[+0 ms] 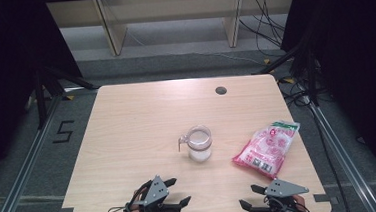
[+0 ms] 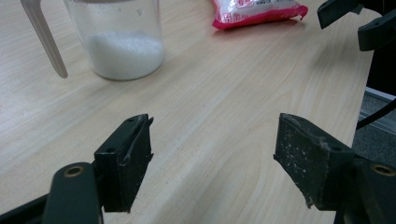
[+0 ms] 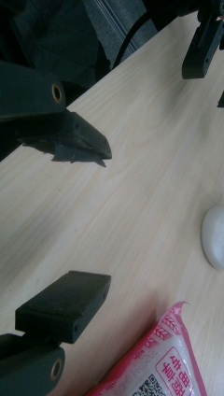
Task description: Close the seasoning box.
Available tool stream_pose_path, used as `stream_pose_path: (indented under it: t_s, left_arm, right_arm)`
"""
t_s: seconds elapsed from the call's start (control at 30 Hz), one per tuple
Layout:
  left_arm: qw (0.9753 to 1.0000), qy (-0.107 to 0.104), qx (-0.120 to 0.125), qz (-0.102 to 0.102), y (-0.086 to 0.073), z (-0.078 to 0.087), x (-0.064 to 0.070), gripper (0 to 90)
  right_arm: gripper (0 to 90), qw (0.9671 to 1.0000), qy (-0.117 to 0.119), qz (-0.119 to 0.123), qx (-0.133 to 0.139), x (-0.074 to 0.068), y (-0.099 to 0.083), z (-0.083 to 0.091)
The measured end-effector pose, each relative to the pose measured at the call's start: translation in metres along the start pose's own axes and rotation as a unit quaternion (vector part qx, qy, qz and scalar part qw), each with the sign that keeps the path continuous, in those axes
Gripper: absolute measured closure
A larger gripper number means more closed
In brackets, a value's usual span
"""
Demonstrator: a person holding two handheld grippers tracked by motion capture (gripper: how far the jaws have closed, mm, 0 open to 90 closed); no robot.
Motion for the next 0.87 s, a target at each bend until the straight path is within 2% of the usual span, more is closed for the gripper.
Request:
stream_pose_path:
  t_s: [0.03,0.1,0.17,0.2,0.3,0.33,0.43,0.5,0.63,0.67,0.7,0.73,0.77,0.8,0.87]
  left_arm:
    - [0.9999,0.005,-0.011,-0.012,-0.0007,0.0009,-0.0012,26.4]
    - [1.0,-0.001,-0.008,-0.003,-0.0018,0.0002,0.0013,26.3]
    - [0.9999,-0.002,-0.012,-0.006,-0.0029,0.0002,0.0015,26.2]
    - [0.9999,-0.004,-0.014,-0.006,-0.0034,0.0001,0.0018,26.2]
    - [1.0,-0.001,-0.009,0.002,-0.0046,-0.0014,0.0042,26.1]
    - [0.9997,0.0,-0.02,-0.01,-0.0046,-0.0005,0.0013,26.1]
    - [0.9999,-0.003,-0.015,-0.002,-0.0046,-0.0008,0.0017,26.0]
    - [0.9998,0.0,-0.018,-0.004,-0.0049,-0.0005,0.0008,26.0]
    - [0.9999,-0.002,-0.012,-0.003,-0.0049,-0.0014,0.0011,25.9]
    - [0.9998,-0.005,-0.014,-0.009,-0.0046,-0.0012,0.0002,25.9]
    - [0.9999,-0.001,-0.013,0.002,-0.0051,-0.0014,0.0014,25.9]
    - [0.9999,-0.001,-0.014,0.004,-0.0052,-0.0014,0.0013,25.9]
    - [0.9998,0.001,-0.021,-0.004,-0.0052,-0.0005,-0.0006,25.9]
    - [0.9999,0.0,-0.013,0.005,-0.0052,-0.0011,0.0004,25.9]
    - [0.9998,0.003,-0.017,0.001,-0.0052,-0.0002,-0.0015,25.9]
  right_arm:
    - [34.1,1.0,0.002,-0.002,0.002,-0.0009,-0.0006,-0.0001]
    - [34.0,0.9998,0.0,-0.018,0.001,-0.004,-0.0019,0.0007]
    - [33.8,0.9999,0.005,-0.016,-0.004,-0.0043,-0.0028,0.0005]
    - [33.8,1.0,0.005,-0.002,-0.005,-0.0024,-0.0028,0.0004]
    - [33.8,1.0,0.006,-0.001,-0.004,-0.0027,-0.0035,0.0001]
    - [33.8,1.0,0.006,0.001,-0.005,-0.0024,-0.0037,0.0002]
    - [33.7,0.9999,0.003,-0.009,-0.009,-0.0032,-0.0042,0.0005]
    - [33.7,0.9999,0.005,-0.001,-0.009,-0.002,-0.0042,0.0001]
    - [33.7,0.9998,0.006,-0.012,-0.012,-0.0043,-0.0045,0.0002]
    - [33.6,0.9999,0.006,-0.011,-0.012,-0.0041,-0.0046,0.0001]
    - [33.6,0.9999,-0.001,-0.005,-0.011,-0.0031,-0.0046,-0.0013]
    - [33.6,0.9999,0.005,-0.006,-0.012,-0.0033,-0.0049,-0.0003]
    - [33.5,0.9999,0.002,-0.004,-0.016,-0.0031,-0.0048,0.0003]
    - [33.5,0.9998,0.001,-0.005,-0.017,-0.0032,-0.0048,0.0005]
    - [33.4,0.9999,0.001,-0.002,-0.017,-0.0028,-0.0048,0.0004]
Point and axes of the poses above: each handheld gripper's, and its own axes: z roughly backward along the jaws, y roughly out of its top, x roughly to its right, the point moved 2 cm from there along -z, roughly forward along the jaws, and after that the axes turned 6 degrees about x, right-handed, at the moved point
